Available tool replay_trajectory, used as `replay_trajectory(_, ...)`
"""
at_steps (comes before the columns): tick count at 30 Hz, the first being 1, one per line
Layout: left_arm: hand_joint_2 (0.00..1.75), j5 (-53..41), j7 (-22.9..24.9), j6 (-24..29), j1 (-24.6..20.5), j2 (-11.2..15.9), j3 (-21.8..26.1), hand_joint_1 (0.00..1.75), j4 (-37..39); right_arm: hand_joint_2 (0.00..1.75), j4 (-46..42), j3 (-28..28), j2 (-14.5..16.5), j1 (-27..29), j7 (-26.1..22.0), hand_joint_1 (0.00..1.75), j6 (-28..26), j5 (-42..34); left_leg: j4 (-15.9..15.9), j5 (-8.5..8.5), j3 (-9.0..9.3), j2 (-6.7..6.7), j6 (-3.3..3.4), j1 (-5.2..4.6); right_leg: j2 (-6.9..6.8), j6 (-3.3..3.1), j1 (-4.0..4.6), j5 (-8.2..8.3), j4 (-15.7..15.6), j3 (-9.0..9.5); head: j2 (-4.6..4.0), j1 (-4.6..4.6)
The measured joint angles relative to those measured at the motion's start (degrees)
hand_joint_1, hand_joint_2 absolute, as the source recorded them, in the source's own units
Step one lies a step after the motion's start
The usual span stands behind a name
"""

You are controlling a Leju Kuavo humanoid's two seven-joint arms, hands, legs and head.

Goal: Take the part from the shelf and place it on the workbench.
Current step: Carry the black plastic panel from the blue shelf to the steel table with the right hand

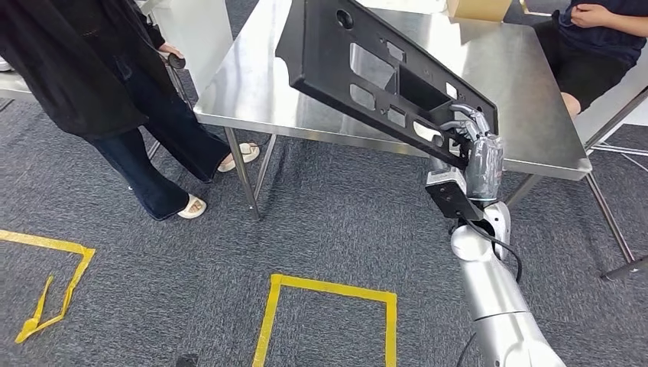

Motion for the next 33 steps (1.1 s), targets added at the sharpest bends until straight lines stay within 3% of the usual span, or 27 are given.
replay_trajectory(1,0.0,0.0,0.0,-0.1,0.0,0.0,0.0,0.0,0.0,1.75,0.2,0.0,0.0,0.1,-0.1,1.75,0.0,0.0,0.0,0.0,0.06,-0.27,-0.02,0.02,0.01,0.48,-0.05,1.47,-2.8,1.12,0.0,0.02)
replay_trajectory(3,0.0,0.1,0.0,-0.1,0.0,0.0,0.0,0.0,0.0,1.75,0.3,0.0,0.0,0.0,-0.2,1.75,0.0,0.0,0.1,-0.05,0.17,-0.7,-0.22,-0.05,0.18,1.08,-0.1,5.11,-11.6,5.09,0.0,0.06)
replay_trajectory(5,0.0,0.1,0.0,-0.1,0.0,0.0,0.0,0.0,0.0,1.75,0.5,0.0,0.0,-0.1,-0.3,1.75,0.0,0.0,0.1,-0.1,0.13,-0.94,-0.59,-0.29,0.35,0.62,0.01,7.07,-16.6,7.49,0.0,0.03)
replay_trajectory(7,0.0,0.2,0.0,-0.1,0.1,0.1,0.1,0.0,0.0,1.75,0.7,0.0,0.0,-0.1,-0.3,1.75,0.0,0.0,0.1,-0.01,0.05,-1.0,-0.39,-0.41,0.35,0.02,0.11,7.44,-17.1,7.73,0.0,-0.01)
replay_trajectory(9,0.0,0.3,-0.1,-0.1,0.1,0.1,0.1,0.0,0.0,1.75,0.8,0.0,0.1,-0.1,-0.3,1.75,-0.1,0.0,-0.1,0.07,0.15,-0.94,-0.02,-0.35,0.39,-0.1,0.21,7.52,-17.1,7.73,0.0,-0.01)
replay_trajectory(13,0.0,0.5,-0.2,-0.5,0.1,0.1,0.1,0.0,0.0,1.75,0.9,0.0,0.1,-0.1,-0.4,1.75,-0.1,0.0,-0.5,0.26,0.37,-0.84,-0.36,-0.26,0.45,-0.39,0.35,7.56,-17.1,7.69,0.0,-0.01)
replay_trajectory(20,0.0,0.6,-0.7,-1.1,0.1,0.2,0.1,0.0,0.0,1.75,1.1,0.0,0.6,-0.1,0.0,1.75,-0.7,0.9,-0.3,-0.08,0.18,-0.86,-0.33,-0.5,0.42,-0.35,0.07,7.51,-17.3,7.69,0.0,-0.01)
replay_trajectory(23,0.0,0.3,-0.7,-1.3,0.1,0.1,0.1,0.0,0.0,1.75,0.8,0.0,0.6,0.0,0.7,1.75,-1.1,1.6,-1.3,0.02,0.88,-0.8,-0.06,-0.27,0.37,-0.18,0.19,7.04,-16.9,7.47,0.0,0.04)
replay_trajectory(25,0.0,0.1,-0.5,-1.4,0.1,0.0,0.1,0.0,0.0,1.75,0.6,0.0,0.5,0.2,0.9,1.75,-1.3,1.8,-2.0,0.27,1.66,-0.68,0.13,0.06,0.35,-0.34,0.26,4.98,-12.2,5.24,0.0,0.16)
replay_trajectory(27,0.0,0.0,-0.4,-1.5,0.0,-0.1,0.0,0.0,0.0,1.75,0.6,-0.1,0.3,0.7,0.9,1.75,-1.4,1.8,-2.1,0.11,1.91,-0.64,0.23,0.06,0.35,-0.42,0.2,1.97,-3.9,0.91,0.0,0.24)
replay_trajectory(28,0.0,-0.1,-0.3,-1.5,0.0,-0.1,0.0,0.0,0.0,1.75,0.6,-0.2,0.3,1.0,1.0,1.75,-1.4,1.8,-2.0,-0.01,2.0,-0.66,0.21,0.08,0.35,-0.18,0.12,1.25,-1.0,-0.87,0.0,0.27)
replay_trajectory(29,0.0,-0.1,-0.3,-1.5,0.0,-0.2,0.0,0.0,0.0,1.75,0.6,-0.2,0.2,1.3,1.0,1.75,-1.4,1.8,-2.0,-0.17,2.11,-0.72,0.11,0.12,0.35,0.28,0.01,1.47,-0.2,-1.61,0.0,0.27)
replay_trajectory(30,0.0,-0.1,-0.2,-1.5,0.1,-0.2,0.0,0.0,0.0,1.75,0.5,-0.3,0.1,1.5,1.0,1.75,-1.5,1.8,-2.0,-0.36,2.3,-0.8,-0.07,0.22,0.34,0.92,-0.17,2.73,-2.1,-0.97,0.0,0.28)
replay_trajectory(32,0.0,-0.1,-0.2,-1.6,0.1,-0.2,0.0,0.0,0.0,1.75,0.5,-0.3,0.1,1.6,1.0,1.75,-1.5,1.9,-1.7,-0.94,2.72,-0.95,-0.68,0.38,0.31,2.19,-0.56,6.5,-10.7,2.88,0.0,0.33)
replay_trajectory(33,0.0,-0.1,-0.1,-1.6,0.0,-0.2,0.0,0.0,0.0,1.75,0.4,-0.3,0.1,1.6,1.0,1.75,-1.5,2.0,-1.5,-1.3,2.84,-1.01,-1.08,0.34,0.34,2.29,-0.63,7.95,-14.5,4.76,0.0,0.41)
